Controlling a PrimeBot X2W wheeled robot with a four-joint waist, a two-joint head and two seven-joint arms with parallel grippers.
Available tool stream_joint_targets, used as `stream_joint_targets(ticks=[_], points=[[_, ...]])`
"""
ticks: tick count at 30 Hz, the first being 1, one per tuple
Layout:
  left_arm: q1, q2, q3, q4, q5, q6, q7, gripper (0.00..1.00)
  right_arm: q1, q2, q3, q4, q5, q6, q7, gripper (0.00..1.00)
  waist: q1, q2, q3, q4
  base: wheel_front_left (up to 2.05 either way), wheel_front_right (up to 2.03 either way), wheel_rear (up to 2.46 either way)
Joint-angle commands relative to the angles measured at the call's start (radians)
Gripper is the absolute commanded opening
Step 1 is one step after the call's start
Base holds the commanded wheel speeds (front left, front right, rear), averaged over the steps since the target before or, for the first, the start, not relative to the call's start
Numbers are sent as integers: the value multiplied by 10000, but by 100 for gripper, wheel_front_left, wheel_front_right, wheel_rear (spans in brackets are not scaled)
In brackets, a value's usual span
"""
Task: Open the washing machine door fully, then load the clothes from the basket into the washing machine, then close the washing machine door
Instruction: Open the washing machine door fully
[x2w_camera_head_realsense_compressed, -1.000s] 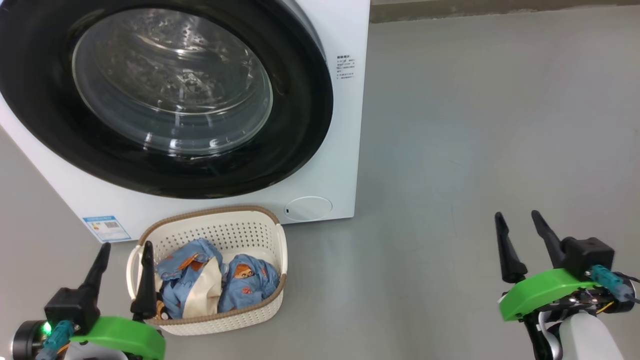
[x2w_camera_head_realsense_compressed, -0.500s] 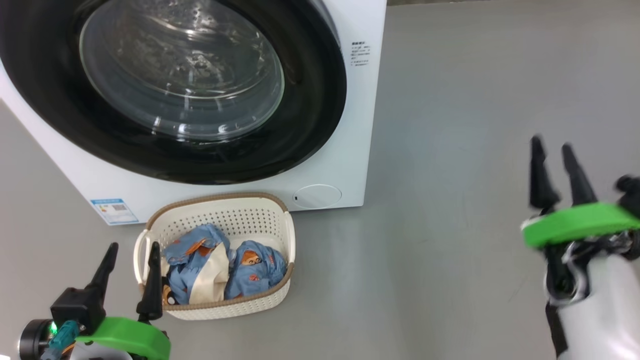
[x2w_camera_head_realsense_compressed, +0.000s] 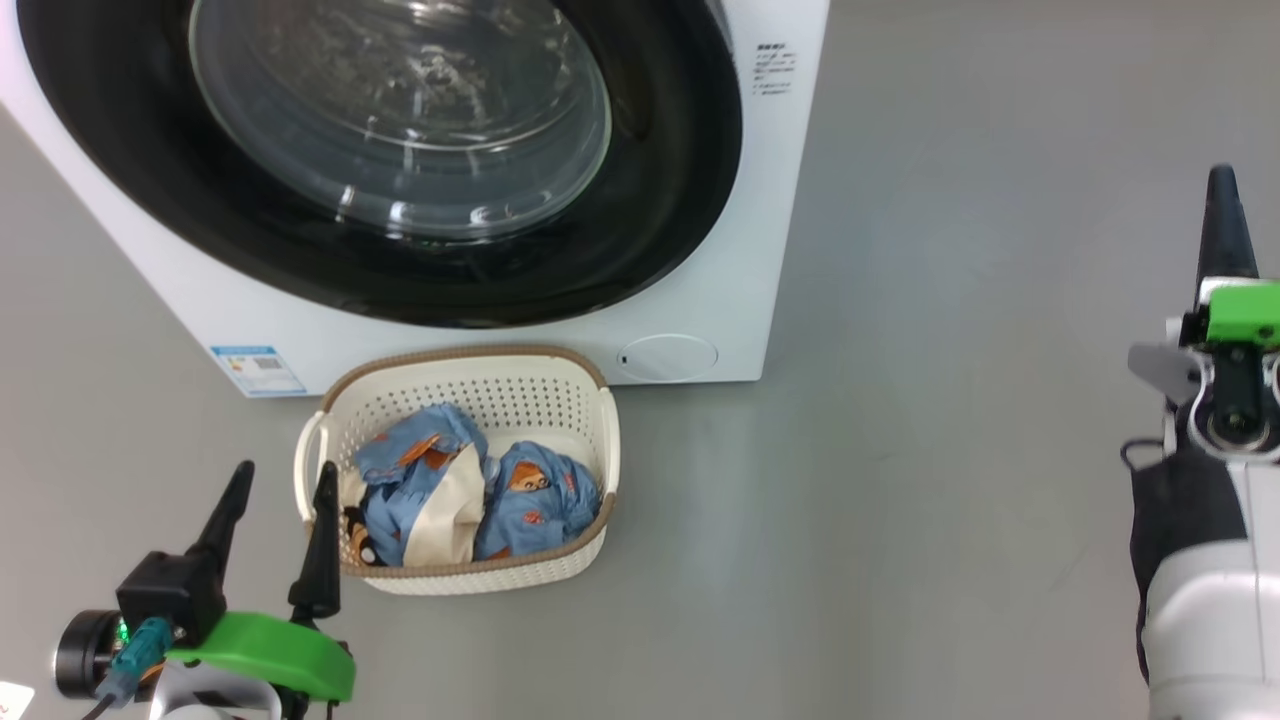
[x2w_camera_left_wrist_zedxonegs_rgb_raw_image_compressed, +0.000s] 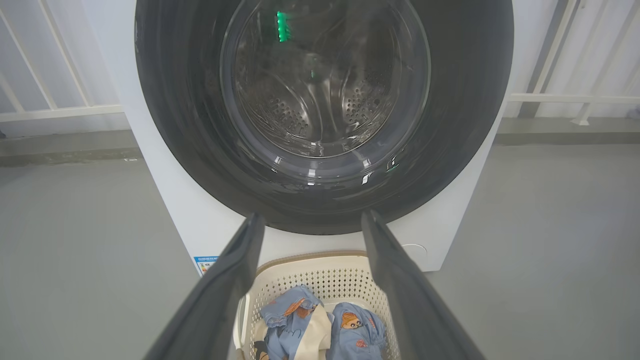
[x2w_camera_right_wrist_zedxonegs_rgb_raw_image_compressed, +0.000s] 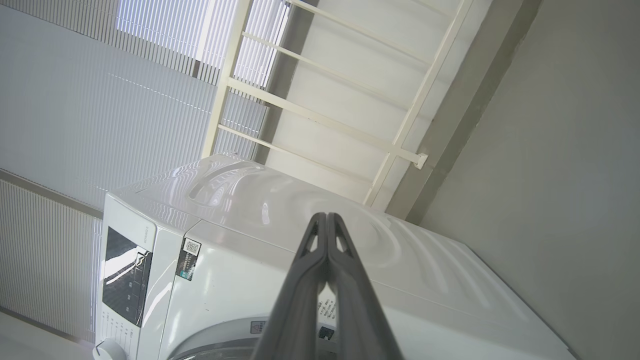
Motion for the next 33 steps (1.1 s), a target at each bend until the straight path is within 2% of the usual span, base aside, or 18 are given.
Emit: stream_joint_targets(ticks=[1,7,12,20,25,33], points=[[-422,179,286,-180,78,-22,-65,100,-684,64,47,6,272,63,199,0,0,-1,200,181,0,0,0],[-586,123,158,-149,112,-61,-65,100,-2136,-45,-866,1249,505,63,1266,0,0,-1,464,489,0,0,0],[-777,69,70,-90,95,-98,-65,100,-3615,-371,-1516,2529,141,63,2492,0,0,-1,668,768,0,0,0],[-892,-30,-39,-79,87,-126,-65,100,-5423,-831,-2007,4397,-666,63,3925,0,0,-1,924,989,0,0,0],[-1049,-108,-147,-112,81,-141,-65,100,-6582,-1232,-2193,5525,-1393,63,4326,0,0,-1,1221,1162,0,0,0],[-1637,-239,-310,-500,-4,-159,-65,100,-7897,-1656,-2278,6632,-2242,63,4511,0,0,-1,1953,1463,0,0,0]])
